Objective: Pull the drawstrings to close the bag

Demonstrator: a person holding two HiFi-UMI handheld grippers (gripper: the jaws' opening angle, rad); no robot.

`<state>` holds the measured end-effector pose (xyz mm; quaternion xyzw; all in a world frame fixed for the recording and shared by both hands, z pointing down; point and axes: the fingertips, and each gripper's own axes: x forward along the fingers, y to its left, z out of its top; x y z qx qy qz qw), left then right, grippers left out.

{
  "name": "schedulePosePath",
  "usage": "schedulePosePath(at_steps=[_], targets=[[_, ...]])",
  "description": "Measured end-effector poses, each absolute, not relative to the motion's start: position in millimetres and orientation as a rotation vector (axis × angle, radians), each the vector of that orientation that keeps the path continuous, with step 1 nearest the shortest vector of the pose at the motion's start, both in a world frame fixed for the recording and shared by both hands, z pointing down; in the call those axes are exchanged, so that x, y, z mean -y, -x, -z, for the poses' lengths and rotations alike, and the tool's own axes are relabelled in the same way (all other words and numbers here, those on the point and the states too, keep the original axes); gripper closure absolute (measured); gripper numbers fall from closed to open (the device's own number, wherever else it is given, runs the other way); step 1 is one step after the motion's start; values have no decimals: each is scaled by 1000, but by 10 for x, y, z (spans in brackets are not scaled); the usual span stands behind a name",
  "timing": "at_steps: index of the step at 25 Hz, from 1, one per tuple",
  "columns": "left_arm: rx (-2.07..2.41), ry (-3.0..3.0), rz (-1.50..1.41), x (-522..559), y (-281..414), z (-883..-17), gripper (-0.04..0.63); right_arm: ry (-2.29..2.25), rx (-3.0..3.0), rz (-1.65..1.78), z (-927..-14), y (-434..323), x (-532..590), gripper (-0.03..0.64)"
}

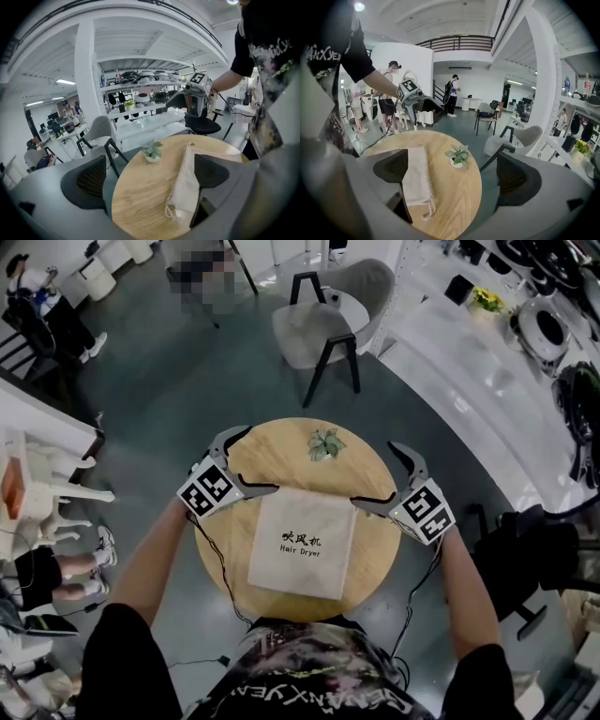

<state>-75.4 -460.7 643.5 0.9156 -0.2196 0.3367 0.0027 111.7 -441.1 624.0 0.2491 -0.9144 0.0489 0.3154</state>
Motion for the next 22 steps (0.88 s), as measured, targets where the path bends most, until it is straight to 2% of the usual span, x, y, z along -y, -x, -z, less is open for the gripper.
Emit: schedulePosePath(at_steps=[12, 22], targets=[[406, -2780, -1392, 4514, 870, -7154, 9, -483, 2260, -125, -6808, -1180, 4386, 34], [224, -2655, -1548, 4374, 996, -7749, 11, -357, 2140, -118, -7438, -1248, 4249, 34]])
